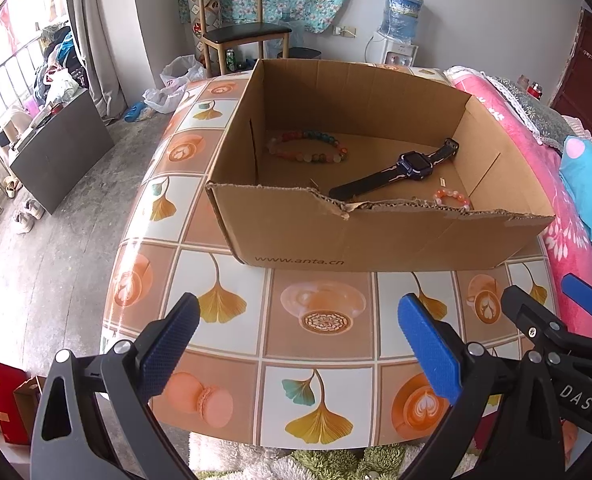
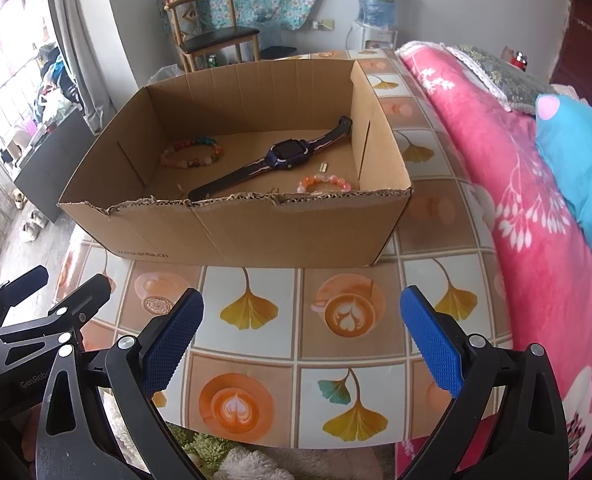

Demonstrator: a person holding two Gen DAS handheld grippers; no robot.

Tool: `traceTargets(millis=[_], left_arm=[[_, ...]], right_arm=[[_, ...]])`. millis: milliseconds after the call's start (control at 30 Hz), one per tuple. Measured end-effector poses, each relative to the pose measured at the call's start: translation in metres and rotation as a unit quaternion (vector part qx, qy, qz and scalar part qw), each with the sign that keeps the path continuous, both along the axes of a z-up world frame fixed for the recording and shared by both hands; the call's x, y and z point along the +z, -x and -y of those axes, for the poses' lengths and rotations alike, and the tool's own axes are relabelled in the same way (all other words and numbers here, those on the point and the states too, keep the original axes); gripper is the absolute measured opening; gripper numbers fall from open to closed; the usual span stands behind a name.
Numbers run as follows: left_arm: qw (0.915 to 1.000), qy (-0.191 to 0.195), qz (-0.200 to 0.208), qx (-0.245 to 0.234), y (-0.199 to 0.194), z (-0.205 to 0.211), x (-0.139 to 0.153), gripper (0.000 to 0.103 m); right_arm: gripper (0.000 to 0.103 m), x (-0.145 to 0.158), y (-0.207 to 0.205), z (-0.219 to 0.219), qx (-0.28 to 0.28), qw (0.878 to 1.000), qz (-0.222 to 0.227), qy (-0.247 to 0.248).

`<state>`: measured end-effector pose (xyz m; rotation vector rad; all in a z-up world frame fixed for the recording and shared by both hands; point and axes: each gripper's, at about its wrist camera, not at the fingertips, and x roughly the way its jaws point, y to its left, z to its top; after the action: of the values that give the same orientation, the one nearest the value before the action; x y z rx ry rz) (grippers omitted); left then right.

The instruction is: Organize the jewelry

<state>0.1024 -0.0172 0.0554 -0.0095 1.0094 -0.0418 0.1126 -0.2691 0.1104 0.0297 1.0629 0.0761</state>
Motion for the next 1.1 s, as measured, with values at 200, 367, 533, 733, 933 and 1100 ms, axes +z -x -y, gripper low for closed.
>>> traceTargets(millis=[200,367,533,733,933,1100], left_arm=[[1.0000,-0.001,0.001,0.000,-0.0014,-0.0001,0.0009,0.098],[1.0000,-0.001,0.001,0.000,-0.0020,-0.0008,0.0013,0.098],[1.0000,-0.001,0.003,0.000,-0.0020,-0.0004,0.0018,0.098],[1.0000,0.000,0.002,0.000,-0.0021,-0.0006,0.0024,0.098],[1.0000,0.000,0.002,0.001,-0.0019,-0.0005,0.0027,0.098],[1.0000,0.000,0.003,0.001,-0.0018,-0.0006,0.0027,0.098]], right_arm=[[0.095,0.0005,-0.0020,-0.0002,0.001,1.000,0.001,0.001],[0.095,0.0009,-0.0012,-0.0006,0.001,1.000,0.002,0.001],[0.095,0.0018,-0.0016,-0.0006,0.001,1.000,0.003,0.001],[0.095,0.0031,-0.0041,0.0001,0.003,1.000,0.003,0.002],[0.095,0.0033,-0.0042,0.0006,0.005,1.000,0.003,0.001],[0.095,0.0037,-0.0042,0.0002,0.004,1.000,0.003,0.001]])
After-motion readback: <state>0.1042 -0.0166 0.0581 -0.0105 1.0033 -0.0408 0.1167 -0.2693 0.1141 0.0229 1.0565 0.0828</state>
